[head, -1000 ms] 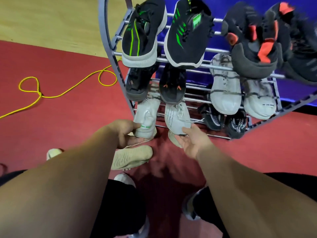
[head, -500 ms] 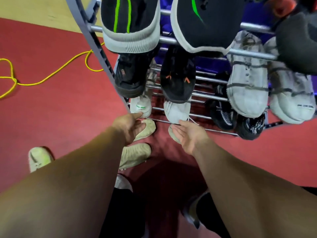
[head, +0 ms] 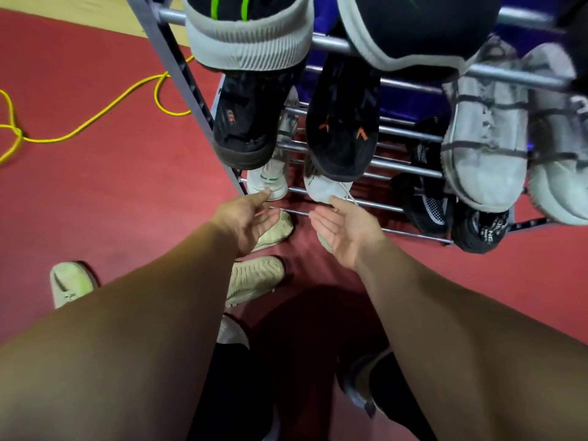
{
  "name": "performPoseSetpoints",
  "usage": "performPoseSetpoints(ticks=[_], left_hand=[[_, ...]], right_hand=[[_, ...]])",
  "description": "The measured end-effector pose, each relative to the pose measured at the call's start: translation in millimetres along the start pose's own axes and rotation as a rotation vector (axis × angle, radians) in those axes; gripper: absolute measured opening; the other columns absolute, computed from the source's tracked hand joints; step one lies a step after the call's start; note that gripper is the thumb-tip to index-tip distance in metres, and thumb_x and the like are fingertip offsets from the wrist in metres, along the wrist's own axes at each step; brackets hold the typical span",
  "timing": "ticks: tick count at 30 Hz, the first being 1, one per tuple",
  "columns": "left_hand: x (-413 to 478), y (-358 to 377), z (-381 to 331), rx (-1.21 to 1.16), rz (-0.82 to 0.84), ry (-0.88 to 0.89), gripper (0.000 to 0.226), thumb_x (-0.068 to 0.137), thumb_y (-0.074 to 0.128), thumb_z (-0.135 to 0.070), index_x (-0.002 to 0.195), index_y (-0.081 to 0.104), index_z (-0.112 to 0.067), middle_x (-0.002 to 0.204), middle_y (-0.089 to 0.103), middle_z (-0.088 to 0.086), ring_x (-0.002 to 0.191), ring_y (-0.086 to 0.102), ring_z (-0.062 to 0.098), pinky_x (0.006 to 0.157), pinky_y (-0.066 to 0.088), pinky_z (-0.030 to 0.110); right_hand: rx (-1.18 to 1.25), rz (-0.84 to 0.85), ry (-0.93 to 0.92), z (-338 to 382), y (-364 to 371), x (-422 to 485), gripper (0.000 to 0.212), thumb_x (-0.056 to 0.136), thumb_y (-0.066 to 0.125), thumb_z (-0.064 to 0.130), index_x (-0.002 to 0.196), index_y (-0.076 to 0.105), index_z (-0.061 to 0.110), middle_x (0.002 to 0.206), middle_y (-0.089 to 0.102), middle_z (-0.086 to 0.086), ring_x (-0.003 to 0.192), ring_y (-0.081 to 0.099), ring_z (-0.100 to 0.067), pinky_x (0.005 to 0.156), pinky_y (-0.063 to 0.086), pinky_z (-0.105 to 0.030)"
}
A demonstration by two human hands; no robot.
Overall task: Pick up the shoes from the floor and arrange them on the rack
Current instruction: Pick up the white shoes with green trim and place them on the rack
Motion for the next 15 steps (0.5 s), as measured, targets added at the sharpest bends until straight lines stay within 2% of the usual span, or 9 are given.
performPoseSetpoints(ticks=[2,4,5,8,10,12,13,14,15], left_hand=[[-0.3,-6.5,8.0,0.045,0.020,-0.026,0.012,0.095,0.067,-0.015,0.101,0.065,-0.005,0.108,0.064,0.007,0.101,0.068,0.024,0.088,0.059,0.035],[-0.9,-15.9,20.9,0.178,0.009,-0.072,0.007,0.098,0.059,-0.013,0.098,0.064,-0.008,0.109,0.065,0.005,0.099,0.068,0.024,0.093,0.056,0.037],[1.0,-23.2,28.9,0.262,-0.017,-0.099,0.009,0.098,0.056,-0.010,0.095,0.063,-0.008,0.104,0.066,0.004,0.092,0.068,0.023,0.089,0.057,0.037],[9.9,-50.7,51.5,0.392,-0.108,-0.161,0.016,0.094,0.055,-0.007,0.080,0.059,-0.012,0.067,0.062,0.001,0.068,0.059,0.019,0.066,0.050,0.030],[15.7,-66.3,62.6,0.409,-0.172,-0.179,0.013,0.092,0.058,-0.011,0.079,0.061,-0.013,0.072,0.055,0.003,0.065,0.055,0.020,0.060,0.047,0.030],[20.0,-72.1,70.2,0.407,-0.208,-0.172,0.012,0.095,0.057,-0.015,0.085,0.066,-0.014,0.084,0.055,0.005,0.071,0.056,0.023,0.067,0.052,0.035],[19.3,-68.7,72.9,0.398,-0.209,-0.169,0.013,0.096,0.056,-0.016,0.088,0.066,-0.014,0.088,0.055,0.006,0.073,0.056,0.023,0.072,0.053,0.037],[20.6,-65.1,75.8,0.394,-0.208,-0.161,0.015,0.098,0.054,-0.016,0.089,0.065,-0.014,0.090,0.054,0.006,0.074,0.055,0.024,0.076,0.052,0.037],[19.7,-59.5,77.5,0.388,-0.205,-0.157,0.016,0.098,0.052,-0.015,0.088,0.065,-0.014,0.091,0.054,0.006,0.074,0.055,0.023,0.076,0.051,0.037]], right_hand=[[-0.067,-0.022,0.047,-5.4,-17.3,2.8,0.022,0.100,0.058,0.020,0.115,0.061,0.004,0.115,0.073,-0.022,0.096,0.077,-0.031,0.079,0.063,-0.038],[-0.136,-0.087,0.070,-9.4,-44.5,8.6,0.022,0.100,0.053,0.019,0.112,0.063,0.003,0.113,0.073,-0.021,0.097,0.076,-0.032,0.081,0.062,-0.041],[-0.189,-0.142,0.072,-11.3,-60.7,11.1,0.022,0.101,0.051,0.018,0.113,0.063,0.004,0.111,0.074,-0.019,0.095,0.075,-0.031,0.079,0.061,-0.040],[-0.372,-0.353,0.066,-11.2,-114.4,21.1,0.029,0.103,0.050,0.023,0.123,0.065,0.010,0.100,0.074,-0.011,0.087,0.073,-0.025,0.070,0.060,-0.034],[-0.415,-0.476,0.063,-8.9,-145.7,34.7,0.034,0.102,0.051,0.024,0.132,0.064,0.013,0.114,0.073,-0.013,0.095,0.071,-0.024,0.073,0.058,-0.032],[-0.554,-0.584,0.011,0.0,-163.5,43.7,0.050,0.101,0.056,0.021,0.149,0.046,0.016,0.142,0.060,-0.010,0.118,0.065,-0.025,0.075,0.052,-0.029],[-0.734,-0.673,-0.003,2.8,-164.9,39.4,0.063,0.099,0.060,0.020,0.156,0.033,0.023,0.149,0.053,-0.005,0.127,0.060,-0.023,0.078,0.049,-0.028],[-1.091,-0.629,-0.042,9.0,-152.2,35.6,0.076,0.096,0.067,0.020,0.158,0.024,0.027,0.151,0.050,0.000,0.132,0.056,-0.020,0.083,0.049,-0.027],[-1.291,-0.623,-0.030,14.5,-143.8,26.8,0.086,0.091,0.074,0.021,0.159,0.021,0.026,0.152,0.049,0.001,0.135,0.055,-0.019,0.091,0.049,-0.027]])
Point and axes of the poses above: each hand's wrist, its own x-axis towards the middle knuckle, its own y-axis out of the palm, z = x × y, the point moved 6 cm from there along x, towards the middle knuckle
